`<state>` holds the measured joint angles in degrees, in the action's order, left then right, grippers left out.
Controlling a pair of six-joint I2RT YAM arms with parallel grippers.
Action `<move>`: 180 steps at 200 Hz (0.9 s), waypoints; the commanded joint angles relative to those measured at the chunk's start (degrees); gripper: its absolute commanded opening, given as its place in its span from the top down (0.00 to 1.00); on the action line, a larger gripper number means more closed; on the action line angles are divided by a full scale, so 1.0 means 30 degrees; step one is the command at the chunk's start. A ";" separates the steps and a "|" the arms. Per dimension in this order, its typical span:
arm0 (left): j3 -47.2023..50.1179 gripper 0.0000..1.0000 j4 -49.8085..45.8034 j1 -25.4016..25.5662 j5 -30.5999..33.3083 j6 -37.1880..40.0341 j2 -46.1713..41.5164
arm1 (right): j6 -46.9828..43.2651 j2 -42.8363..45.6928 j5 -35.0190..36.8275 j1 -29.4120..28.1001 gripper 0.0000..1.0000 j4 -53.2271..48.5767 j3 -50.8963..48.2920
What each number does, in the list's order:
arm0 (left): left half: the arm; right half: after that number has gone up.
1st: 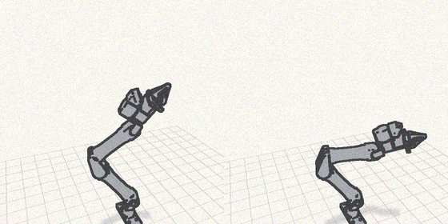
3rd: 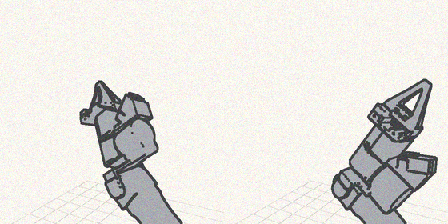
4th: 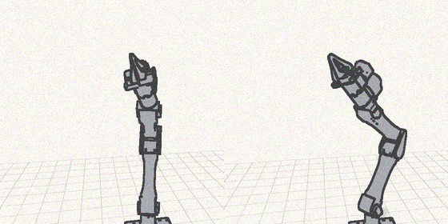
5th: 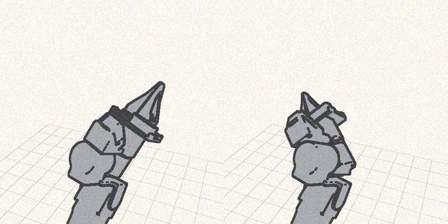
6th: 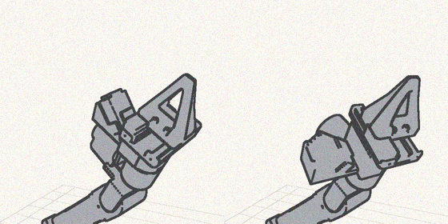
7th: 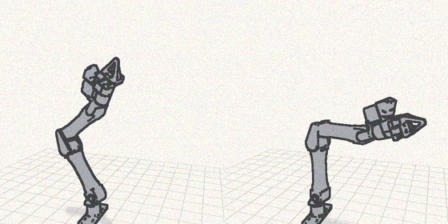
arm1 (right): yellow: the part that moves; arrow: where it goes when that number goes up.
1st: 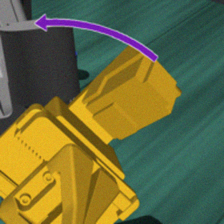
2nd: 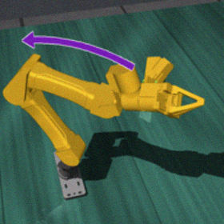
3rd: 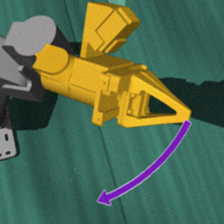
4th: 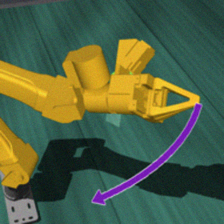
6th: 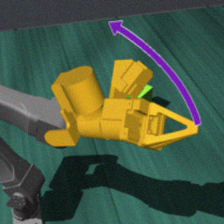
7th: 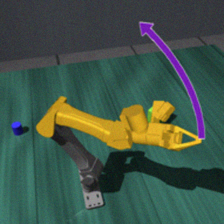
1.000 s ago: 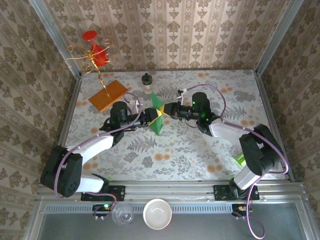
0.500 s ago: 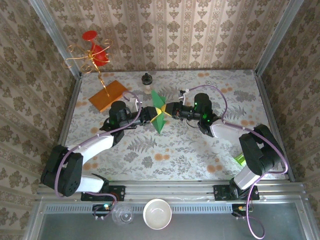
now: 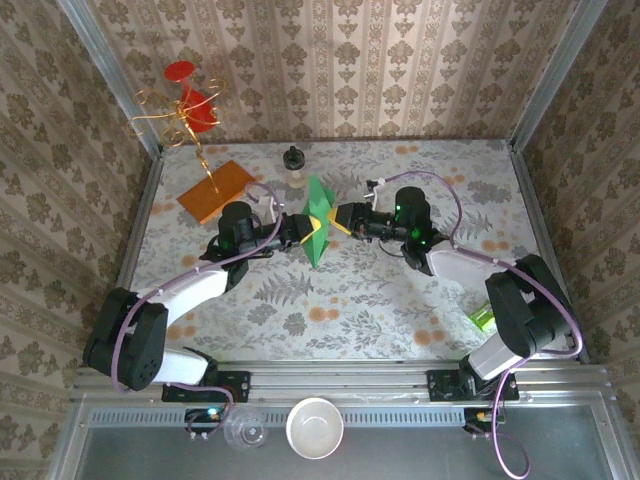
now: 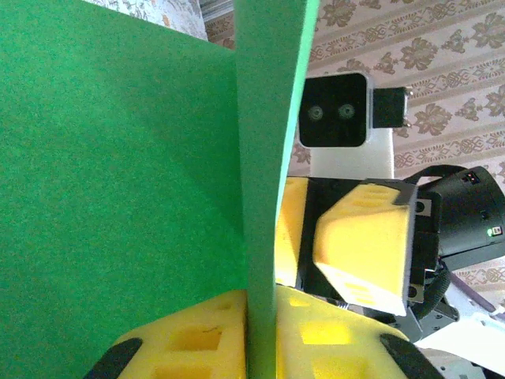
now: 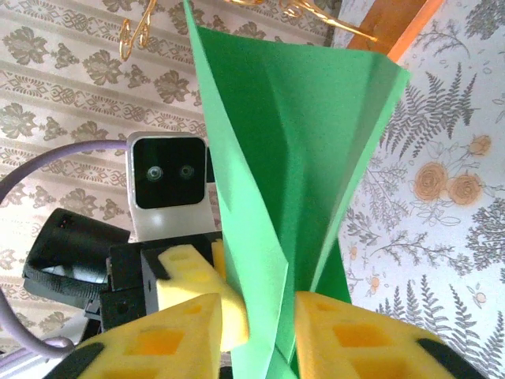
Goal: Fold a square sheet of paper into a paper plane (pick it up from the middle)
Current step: Turn over the paper at the center of the table.
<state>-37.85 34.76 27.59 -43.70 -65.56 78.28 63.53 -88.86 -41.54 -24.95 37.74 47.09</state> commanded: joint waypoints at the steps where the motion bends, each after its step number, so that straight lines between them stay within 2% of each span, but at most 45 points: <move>1: 0.0253 0.83 -0.0055 -0.0343 -0.0008 0.0567 -0.0166 | -0.1191 0.1213 0.0442 0.0412 0.63 -0.1575 -0.0399; 24: -0.0080 0.83 -0.2121 -0.0395 0.0298 0.1726 -0.0365 | -0.2445 0.2231 0.1337 0.0833 0.59 -0.3868 -0.0607; 38: -0.1066 0.84 -0.6134 -0.0870 0.1155 0.3991 -0.0694 | -0.3532 0.2894 0.2366 0.1022 0.57 -0.6052 -0.0609; 64: -0.4298 0.83 -1.5893 -0.0643 0.5706 0.8762 -0.0698 | -0.5017 0.4703 0.5215 0.1227 0.54 -0.8918 -0.1077; 81: -0.6275 0.82 -1.9886 -0.0643 0.7363 1.0574 0.0157 | -0.5674 0.5476 0.6679 0.1310 0.53 -1.0225 -0.1367; 92: -0.7038 0.82 -2.1201 -0.0658 0.8403 1.1378 0.0620 | -0.5950 0.5781 0.7171 0.1343 0.53 -1.0755 -0.1500; 97: -0.7343 0.82 -2.1715 0.0001 0.9087 1.1694 0.0782 | -0.6031 0.5916 0.7367 0.1394 0.53 -1.0965 -0.1567; 131: -0.9847 0.82 -2.4619 0.1452 1.3893 1.3815 0.2224 | -0.6420 0.6802 0.8426 0.1504 0.51 -1.2116 -0.2066; 180: -1.2659 0.85 -2.7168 0.4397 2.2237 1.5641 0.5664 | -0.6937 0.7643 0.9831 0.1673 0.49 -1.3692 -0.2476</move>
<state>-71.61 -38.79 37.60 5.67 -24.16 91.00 44.71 -67.81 -16.21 -20.47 0.56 40.66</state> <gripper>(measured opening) 0.159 0.504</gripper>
